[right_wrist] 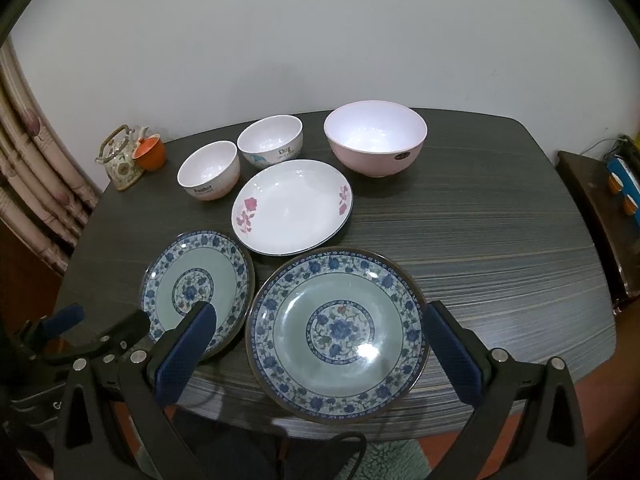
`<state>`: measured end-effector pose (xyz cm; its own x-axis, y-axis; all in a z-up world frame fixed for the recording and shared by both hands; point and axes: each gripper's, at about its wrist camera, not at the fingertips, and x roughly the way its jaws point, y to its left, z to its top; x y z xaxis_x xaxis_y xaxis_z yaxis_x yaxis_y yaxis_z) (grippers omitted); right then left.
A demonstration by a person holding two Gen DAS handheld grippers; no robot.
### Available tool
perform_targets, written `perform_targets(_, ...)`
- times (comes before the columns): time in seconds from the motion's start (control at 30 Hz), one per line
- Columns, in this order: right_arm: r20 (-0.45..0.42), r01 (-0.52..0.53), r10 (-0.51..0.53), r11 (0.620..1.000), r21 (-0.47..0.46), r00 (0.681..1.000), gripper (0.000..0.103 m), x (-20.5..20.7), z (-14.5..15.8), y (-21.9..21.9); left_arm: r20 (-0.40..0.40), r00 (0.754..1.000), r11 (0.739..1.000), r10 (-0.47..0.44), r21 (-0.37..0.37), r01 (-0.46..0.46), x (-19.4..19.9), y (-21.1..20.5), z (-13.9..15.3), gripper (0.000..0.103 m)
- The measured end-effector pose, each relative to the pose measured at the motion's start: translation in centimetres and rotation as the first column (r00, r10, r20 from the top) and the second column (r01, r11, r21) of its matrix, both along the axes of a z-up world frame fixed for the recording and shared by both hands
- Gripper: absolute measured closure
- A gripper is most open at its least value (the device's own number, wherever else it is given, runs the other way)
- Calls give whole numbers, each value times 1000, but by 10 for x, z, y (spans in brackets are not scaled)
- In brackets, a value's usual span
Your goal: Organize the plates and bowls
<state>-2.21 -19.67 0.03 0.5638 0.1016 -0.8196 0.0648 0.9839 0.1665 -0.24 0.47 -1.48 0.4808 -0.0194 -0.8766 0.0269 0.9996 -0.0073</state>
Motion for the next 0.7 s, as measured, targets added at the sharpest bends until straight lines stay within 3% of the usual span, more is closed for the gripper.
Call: perform_targets(0.7, -15, -7, 7, 1000, 8, 1000, 3, 1, -4, -1, 4, 1000, 1000, 3, 7, -3, -2, 3, -1, 0)
